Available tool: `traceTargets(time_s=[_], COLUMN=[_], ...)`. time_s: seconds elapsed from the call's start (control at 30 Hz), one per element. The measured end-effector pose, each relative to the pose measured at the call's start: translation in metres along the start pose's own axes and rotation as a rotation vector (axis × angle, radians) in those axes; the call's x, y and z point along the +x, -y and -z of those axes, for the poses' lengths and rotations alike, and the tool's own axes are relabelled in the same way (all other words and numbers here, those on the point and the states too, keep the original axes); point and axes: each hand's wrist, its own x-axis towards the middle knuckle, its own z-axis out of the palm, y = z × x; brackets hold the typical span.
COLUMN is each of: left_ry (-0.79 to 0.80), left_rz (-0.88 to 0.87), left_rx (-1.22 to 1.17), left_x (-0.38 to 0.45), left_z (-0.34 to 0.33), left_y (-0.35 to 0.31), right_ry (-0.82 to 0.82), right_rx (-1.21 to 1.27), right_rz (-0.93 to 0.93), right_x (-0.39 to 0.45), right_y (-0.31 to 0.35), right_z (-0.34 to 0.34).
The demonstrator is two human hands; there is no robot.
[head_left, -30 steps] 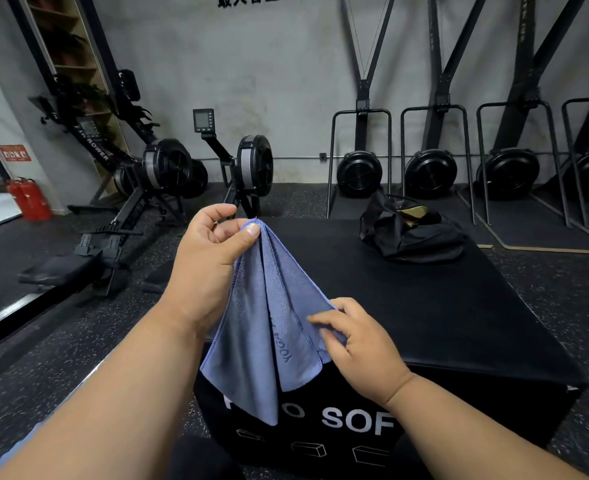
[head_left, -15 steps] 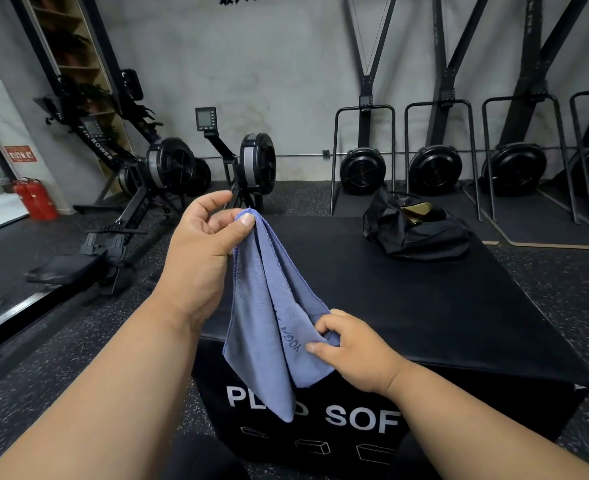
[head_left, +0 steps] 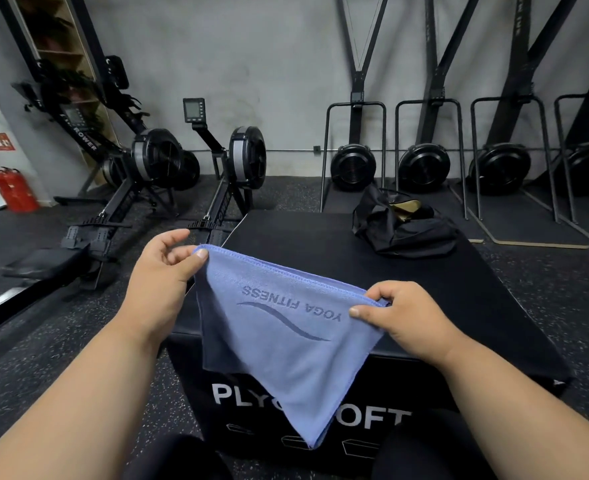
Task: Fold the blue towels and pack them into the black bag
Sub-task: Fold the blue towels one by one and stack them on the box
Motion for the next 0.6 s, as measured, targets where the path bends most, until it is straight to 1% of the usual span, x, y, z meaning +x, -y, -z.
traceTargets(time_s=[0.07,0.17,0.23,0.33,0.4,0.6], left_ry=[0.008,-0.007,-0.017,-0.012,-0.009,-0.016], left_rz=[-0.008,-0.006,0.001,0.002,0.001,-0.005], left_rx=[0.003,0.001,0.006,0.014,0.018,0.012], left_x=[-0.001,-0.001,-0.001,-0.001,-0.002,-0.008], left_z=[0.002,0.005,0.007,0.009,0.01,0.012], left_y=[0.01,0.02,0.023,0.024,0.025,0.025], right_ry=[0.014,0.048,0.048,0.003,-0.048,-0.187], right_rx=[-0.059,-0.019,-0.049,-0.149,-0.171,-0.056], right_rz=[-0.022,-0.054,-0.058,-0.053,-0.038,-0.014], right_x=[0.0,-0.003,-0.006,-0.008,-0.008,-0.009], right_y=[0.0,0.001,0.002,0.001,0.001,0.005], right_z=[0.008,0.016,0.018,0.016,0.014,0.012])
